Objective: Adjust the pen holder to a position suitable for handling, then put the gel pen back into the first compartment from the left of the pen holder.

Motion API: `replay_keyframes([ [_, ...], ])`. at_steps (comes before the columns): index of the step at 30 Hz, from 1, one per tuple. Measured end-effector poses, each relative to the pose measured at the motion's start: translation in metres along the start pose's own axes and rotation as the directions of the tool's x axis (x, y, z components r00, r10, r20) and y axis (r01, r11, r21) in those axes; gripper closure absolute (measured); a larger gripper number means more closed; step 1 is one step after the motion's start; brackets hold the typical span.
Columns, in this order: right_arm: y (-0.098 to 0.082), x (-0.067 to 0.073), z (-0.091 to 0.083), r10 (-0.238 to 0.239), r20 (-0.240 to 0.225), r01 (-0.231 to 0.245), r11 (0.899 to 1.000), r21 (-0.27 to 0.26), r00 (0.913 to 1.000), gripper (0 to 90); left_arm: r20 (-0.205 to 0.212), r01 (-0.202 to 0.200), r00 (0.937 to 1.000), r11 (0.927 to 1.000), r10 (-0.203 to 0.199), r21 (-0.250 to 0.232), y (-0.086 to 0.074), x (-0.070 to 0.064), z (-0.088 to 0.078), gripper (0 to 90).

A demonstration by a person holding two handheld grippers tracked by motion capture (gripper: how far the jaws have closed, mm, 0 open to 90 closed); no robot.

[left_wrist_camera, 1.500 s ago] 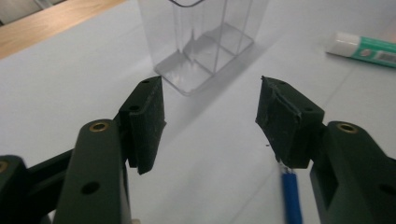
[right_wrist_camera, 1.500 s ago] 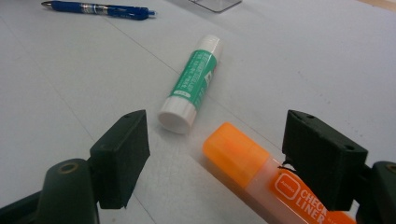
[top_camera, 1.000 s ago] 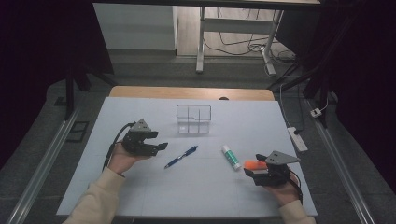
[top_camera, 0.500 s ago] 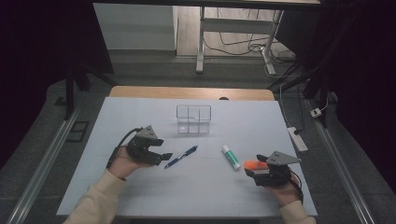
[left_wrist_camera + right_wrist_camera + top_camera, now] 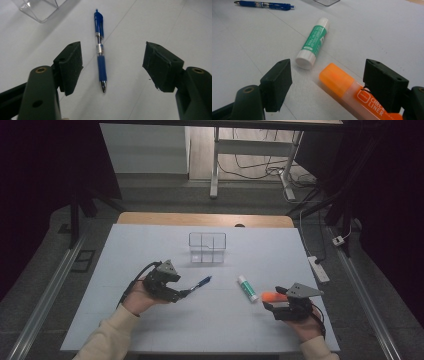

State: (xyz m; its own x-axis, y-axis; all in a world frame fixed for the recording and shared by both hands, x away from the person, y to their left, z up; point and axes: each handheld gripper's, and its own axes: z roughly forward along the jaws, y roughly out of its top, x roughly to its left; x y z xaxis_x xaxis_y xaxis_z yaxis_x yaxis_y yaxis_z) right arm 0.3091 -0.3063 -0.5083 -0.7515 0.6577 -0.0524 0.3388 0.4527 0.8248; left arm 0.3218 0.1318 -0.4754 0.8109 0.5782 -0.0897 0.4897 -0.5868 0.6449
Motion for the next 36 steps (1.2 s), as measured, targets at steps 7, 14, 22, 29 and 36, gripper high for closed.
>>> replay_keyframes([
  [7, 0.000, 0.000, -0.001, 0.001, -0.003, -0.001, 1.000, -0.010, 1.0000, 22.9, 0.006, 0.007, 1.0000, 0.9999, -0.007, 0.012, 0.000, -0.007, 0.004, 32.2],
  [14, 0.001, 0.001, 0.000, -0.003, -0.001, 0.003, 1.000, -0.004, 1.0000, 22.9, 0.001, 0.001, 1.0000, 0.9988, -0.001, 0.048, 0.000, -0.010, 0.012, 32.2],
  [22, 0.001, 0.001, 0.001, -0.003, -0.005, 0.003, 1.000, 0.000, 1.0000, 22.9, -0.015, 0.010, 0.9998, 0.9966, -0.009, 0.081, -0.002, -0.010, 0.026, 32.5],
  [29, 0.000, 0.001, 0.002, -0.004, -0.004, 0.004, 1.000, 0.004, 1.0000, 22.9, -0.063, 0.036, 0.9976, 0.9913, -0.028, 0.127, -0.003, -0.003, 0.042, 35.7],
  [36, 0.001, 0.002, 0.002, -0.007, 0.007, 0.007, 1.000, 0.014, 1.0000, 22.9, -0.067, 0.039, 0.9973, 0.9882, -0.029, 0.148, -0.004, 0.001, 0.048, 47.1],
])
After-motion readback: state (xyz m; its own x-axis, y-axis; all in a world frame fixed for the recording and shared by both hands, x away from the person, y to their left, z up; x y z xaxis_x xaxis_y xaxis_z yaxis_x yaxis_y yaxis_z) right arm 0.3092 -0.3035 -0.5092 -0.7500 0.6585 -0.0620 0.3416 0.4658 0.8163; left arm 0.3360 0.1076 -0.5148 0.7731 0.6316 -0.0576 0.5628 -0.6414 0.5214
